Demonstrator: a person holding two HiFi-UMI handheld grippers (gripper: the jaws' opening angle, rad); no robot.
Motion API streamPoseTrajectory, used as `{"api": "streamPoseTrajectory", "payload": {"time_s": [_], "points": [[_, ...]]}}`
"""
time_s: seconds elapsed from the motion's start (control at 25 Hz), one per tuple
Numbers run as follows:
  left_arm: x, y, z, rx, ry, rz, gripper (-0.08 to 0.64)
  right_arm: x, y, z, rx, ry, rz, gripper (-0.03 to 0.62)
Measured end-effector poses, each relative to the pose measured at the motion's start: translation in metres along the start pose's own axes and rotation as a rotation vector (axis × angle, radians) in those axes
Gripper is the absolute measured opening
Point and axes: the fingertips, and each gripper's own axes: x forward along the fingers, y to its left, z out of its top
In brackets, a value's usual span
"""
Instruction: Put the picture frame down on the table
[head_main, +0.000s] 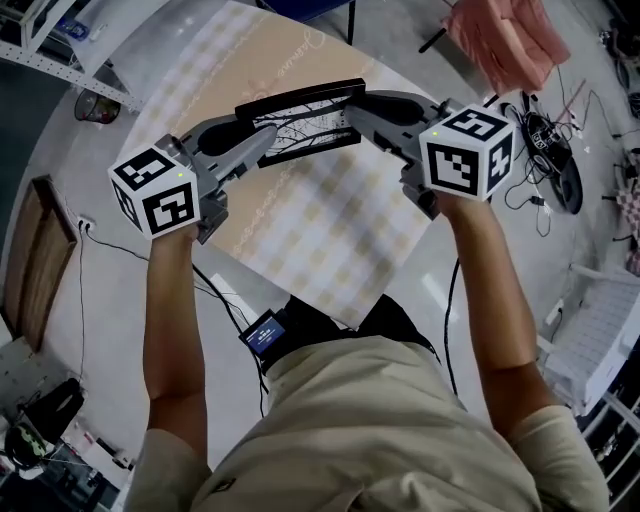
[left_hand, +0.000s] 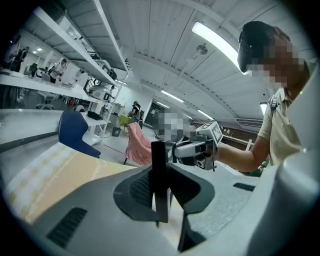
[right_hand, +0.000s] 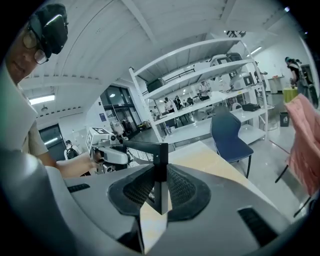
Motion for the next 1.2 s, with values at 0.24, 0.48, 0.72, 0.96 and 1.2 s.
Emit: {"api": "streamPoseTrajectory", "payload": {"time_s": [0.24, 0.48, 0.72, 0.96, 1.2], "points": [[0.01, 0.045, -0.027, -0.054, 0.025, 0.012, 0.072, 0.038, -0.025, -0.021, 0.046, 0.033, 0.015, 0.072], [0.023, 0.08, -0.057, -0.087, 0.056, 0.024, 0.075, 0.067, -0.047, -0.048, 0.09, 0.061, -0.003, 0.072], [0.035, 0.11, -0.082, -0.119, 0.087, 0.028, 0.077, 0.092, -0.07, -0.071, 0.116, 0.092, -0.023, 0.072], [0.047, 0.138, -0.103, -0.12, 0.123, 0.036, 0.078, 0.116, -0.092, -0.092, 0.118, 0.122, -0.055, 0.072], [0.054, 0.157, -0.125, -0.12, 0.147, 0.044, 0.078, 0.134, -0.105, -0.111, 0.112, 0.138, -0.088, 0.074]]}}
